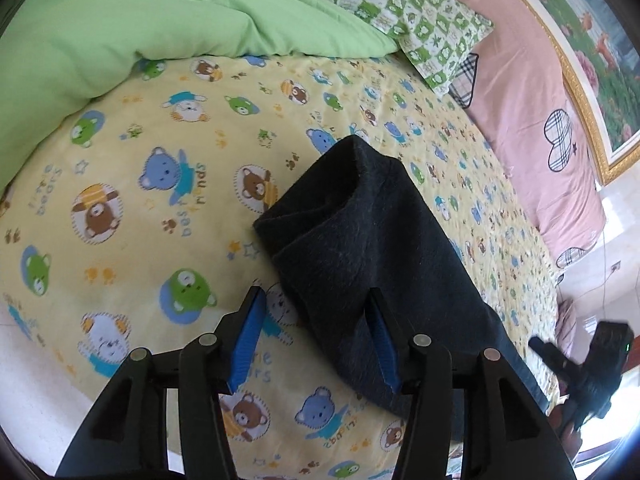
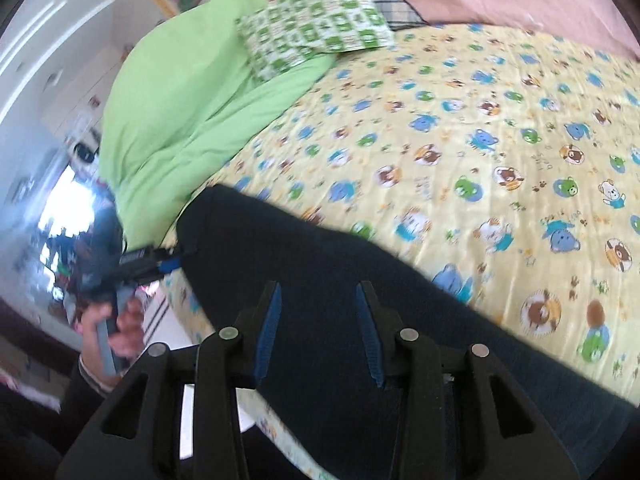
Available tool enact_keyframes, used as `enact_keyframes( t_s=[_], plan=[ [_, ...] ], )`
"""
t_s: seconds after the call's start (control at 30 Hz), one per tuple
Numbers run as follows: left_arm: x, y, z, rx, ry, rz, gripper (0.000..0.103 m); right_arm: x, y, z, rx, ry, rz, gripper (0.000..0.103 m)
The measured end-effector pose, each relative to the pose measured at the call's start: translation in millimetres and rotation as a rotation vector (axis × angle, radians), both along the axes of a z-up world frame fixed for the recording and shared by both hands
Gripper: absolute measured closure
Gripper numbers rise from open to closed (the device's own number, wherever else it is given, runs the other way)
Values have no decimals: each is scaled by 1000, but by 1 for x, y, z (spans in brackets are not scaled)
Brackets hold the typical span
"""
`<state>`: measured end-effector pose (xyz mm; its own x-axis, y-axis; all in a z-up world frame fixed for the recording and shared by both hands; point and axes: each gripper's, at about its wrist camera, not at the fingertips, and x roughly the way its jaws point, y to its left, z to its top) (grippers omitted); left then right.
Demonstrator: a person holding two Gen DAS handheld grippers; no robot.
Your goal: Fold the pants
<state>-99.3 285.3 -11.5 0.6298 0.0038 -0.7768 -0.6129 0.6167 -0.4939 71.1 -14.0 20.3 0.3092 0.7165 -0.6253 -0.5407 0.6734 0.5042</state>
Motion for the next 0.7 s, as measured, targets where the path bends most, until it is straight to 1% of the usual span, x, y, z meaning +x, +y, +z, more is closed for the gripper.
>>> enact_keyframes(
  t_s=[0.1,0.17,0.3,0.5,0.57,0.7],
  plan=[
    [8,1,-2,-8,0,-8,49,28,2,-4,33,49,-5,63],
    [13,2,-3,-14,-1,-14,49,44,3,-9,35,83,-9,63],
    [17,2,-4,-23,-8,-22,47,75,14,-26,39,197,18,63],
    [20,5,-7,-35,-19,-26,47,100,38,-48,6,313,97,63],
    [22,5,-7,-37,-22,-28,47,106,43,-52,-7,337,115,63],
    [27,6,-9,-30,-28,-36,47,117,53,-67,-25,411,173,63]
  ],
)
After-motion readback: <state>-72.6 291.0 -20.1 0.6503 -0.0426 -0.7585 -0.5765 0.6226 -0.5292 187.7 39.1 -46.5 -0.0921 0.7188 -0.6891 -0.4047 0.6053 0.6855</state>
